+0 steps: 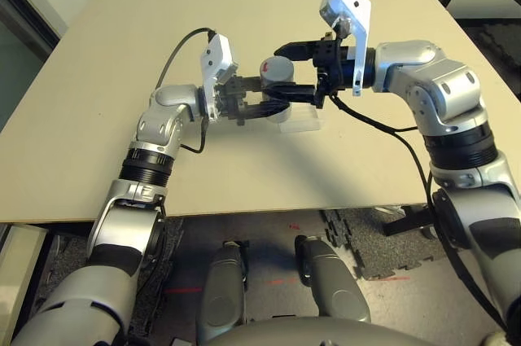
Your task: Pour the medicine from the bottle into the box.
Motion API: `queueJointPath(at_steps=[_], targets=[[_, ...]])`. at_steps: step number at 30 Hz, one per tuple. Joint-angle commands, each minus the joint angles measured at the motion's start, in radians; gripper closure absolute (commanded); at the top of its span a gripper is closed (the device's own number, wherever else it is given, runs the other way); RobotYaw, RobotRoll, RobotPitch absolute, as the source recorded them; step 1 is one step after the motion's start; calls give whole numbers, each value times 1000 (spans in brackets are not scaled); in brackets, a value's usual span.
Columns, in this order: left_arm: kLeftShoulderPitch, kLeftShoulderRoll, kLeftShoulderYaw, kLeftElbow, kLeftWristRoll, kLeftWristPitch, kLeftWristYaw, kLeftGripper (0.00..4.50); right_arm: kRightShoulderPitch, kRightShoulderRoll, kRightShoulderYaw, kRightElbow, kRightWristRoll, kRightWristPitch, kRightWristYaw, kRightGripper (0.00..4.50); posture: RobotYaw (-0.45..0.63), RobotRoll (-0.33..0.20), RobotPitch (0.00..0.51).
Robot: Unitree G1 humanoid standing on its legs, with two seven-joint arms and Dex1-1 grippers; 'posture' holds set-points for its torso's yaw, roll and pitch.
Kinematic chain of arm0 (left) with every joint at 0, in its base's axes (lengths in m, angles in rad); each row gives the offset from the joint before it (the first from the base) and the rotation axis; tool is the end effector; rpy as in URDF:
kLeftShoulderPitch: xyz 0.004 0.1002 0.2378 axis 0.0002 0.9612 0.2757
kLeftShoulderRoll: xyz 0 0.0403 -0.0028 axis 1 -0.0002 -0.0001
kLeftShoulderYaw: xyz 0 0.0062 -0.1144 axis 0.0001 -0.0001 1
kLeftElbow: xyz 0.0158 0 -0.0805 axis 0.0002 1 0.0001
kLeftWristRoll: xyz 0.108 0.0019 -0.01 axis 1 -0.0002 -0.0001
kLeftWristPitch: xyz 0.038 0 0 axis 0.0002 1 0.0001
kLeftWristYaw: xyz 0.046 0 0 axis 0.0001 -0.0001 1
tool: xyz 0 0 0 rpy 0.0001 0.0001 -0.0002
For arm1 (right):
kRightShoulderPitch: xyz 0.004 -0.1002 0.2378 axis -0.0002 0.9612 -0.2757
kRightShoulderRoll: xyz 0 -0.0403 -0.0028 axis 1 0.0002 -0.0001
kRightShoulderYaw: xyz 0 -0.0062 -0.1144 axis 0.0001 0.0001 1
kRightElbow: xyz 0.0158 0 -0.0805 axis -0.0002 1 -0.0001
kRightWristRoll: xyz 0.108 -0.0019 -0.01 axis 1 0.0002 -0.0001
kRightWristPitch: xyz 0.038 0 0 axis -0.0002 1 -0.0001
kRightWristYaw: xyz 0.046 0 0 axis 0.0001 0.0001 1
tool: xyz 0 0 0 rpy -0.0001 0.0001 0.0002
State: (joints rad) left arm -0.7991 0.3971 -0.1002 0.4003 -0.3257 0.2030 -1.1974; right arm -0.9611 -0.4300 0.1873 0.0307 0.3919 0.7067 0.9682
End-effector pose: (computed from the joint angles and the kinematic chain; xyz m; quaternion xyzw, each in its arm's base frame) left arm 0.3469 0.1778 0.1791 0.0968 -0.0346 -0.6091 0.7864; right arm 0.3221 -0.1307 0.2569 -0.1377 -0.0008 0.5933 0.7931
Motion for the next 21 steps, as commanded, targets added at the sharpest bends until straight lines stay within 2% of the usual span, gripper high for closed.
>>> queueJointPath(at_steps=[1, 3, 8, 21], targets=[[10, 0, -11, -28, 7, 5, -6, 2053, -7, 8, 4, -13, 7, 13, 3, 1298, -112, 0, 159], [11, -1, -11, -29, 8, 6, -8, 2053, -8, 9, 0, -17, 9, 20, 0, 1918, -112, 0, 159], [10, -3, -13, -24, 10, 4, -11, 2053, -21, 19, -22, -18, 25, 39, -14, 1917, -120, 0, 157], [17, -4, -19, -29, 22, -4, -18, 2053, -146, 52, -90, 67, 33, 99, -89, 1917, -121, 0, 154]])
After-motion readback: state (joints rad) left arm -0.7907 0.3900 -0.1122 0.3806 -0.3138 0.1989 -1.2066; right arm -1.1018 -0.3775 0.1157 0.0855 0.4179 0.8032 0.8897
